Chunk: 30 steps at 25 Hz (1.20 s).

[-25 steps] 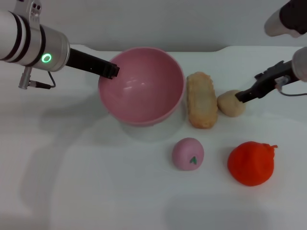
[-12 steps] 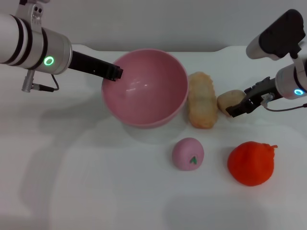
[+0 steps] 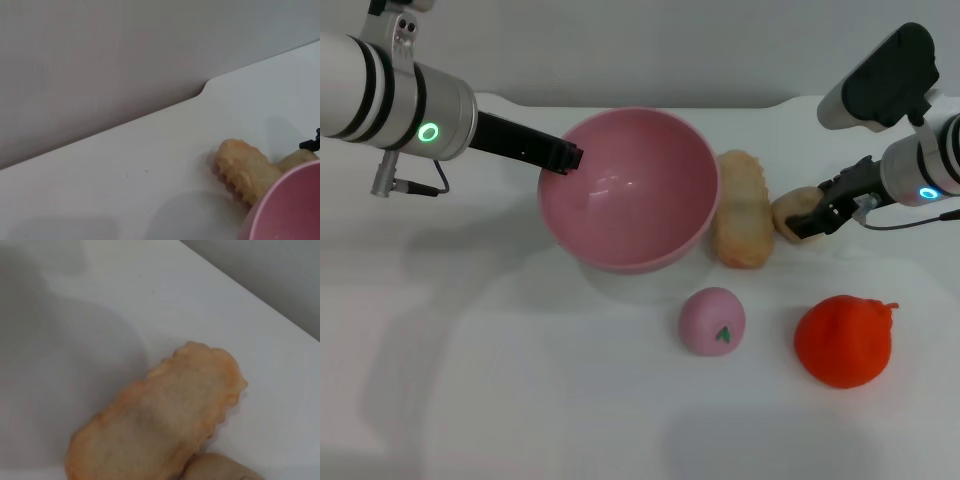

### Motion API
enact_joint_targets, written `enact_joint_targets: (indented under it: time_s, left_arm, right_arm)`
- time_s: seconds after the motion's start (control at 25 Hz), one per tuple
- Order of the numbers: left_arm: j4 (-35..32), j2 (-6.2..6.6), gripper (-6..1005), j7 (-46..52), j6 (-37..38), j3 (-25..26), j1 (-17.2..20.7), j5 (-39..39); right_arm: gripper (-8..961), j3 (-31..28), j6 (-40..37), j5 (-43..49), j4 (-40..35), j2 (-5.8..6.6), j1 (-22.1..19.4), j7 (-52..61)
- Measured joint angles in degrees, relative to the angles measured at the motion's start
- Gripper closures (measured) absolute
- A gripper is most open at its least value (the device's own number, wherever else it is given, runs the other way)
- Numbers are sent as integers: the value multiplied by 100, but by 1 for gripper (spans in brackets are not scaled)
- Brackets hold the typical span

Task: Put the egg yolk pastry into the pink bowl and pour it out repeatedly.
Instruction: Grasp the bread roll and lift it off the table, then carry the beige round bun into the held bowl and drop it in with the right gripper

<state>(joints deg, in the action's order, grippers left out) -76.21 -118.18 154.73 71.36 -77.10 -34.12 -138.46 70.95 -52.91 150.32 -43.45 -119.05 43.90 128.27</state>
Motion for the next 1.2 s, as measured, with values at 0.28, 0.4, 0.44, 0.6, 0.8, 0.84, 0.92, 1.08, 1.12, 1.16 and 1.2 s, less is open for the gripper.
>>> enact_joint_targets:
  time_s: [0.28,0.4,0.44,0.6,0.8,0.84,0.92,1.08,1.12,1.16,1.2]
  left_arm:
    - [-7,6,955,8,1,1,5,4]
    - [-8,6,955,3,2,2,5,4]
    - [-8,6,955,3,2,2,5,4]
    - [-10,15,956,0,20,9,1,6]
    - [-10,22,956,-2,52,23,-13,4]
    - [-10,22,956,-2,52,23,-13,4]
    - [-10,22,956,-2,55,17,-14,4]
    - [0,23,956,-5,64,-8,-53,4]
    - [0,23,956,-5,64,-8,-53,4]
    - [25,21,956,-5,68,-31,-88,3]
    - [36,15,956,-5,70,-56,-94,3]
  right_arm:
    - [340,112,64,0,-33,-5,-42,-2]
    - [404,115,14,0,-137,-1,-69,14]
    - [413,111,-38,0,-234,-1,-104,34]
    - [451,199,-593,1,-1355,-9,-526,367]
    - [471,392,-958,1,-2782,-9,-1023,665]
    - [476,405,-1045,2,-3096,-8,-1109,714]
    - [484,433,-1254,-15,-3732,-12,-1250,785]
    - [504,708,-1524,-523,-4818,-23,-1497,806]
    - [512,796,-1555,-689,-5031,-16,-1555,791]
    - [521,940,-1576,-883,-5307,-9,-1637,769]
    - [529,1078,-1579,-985,-5493,0,-1697,764]
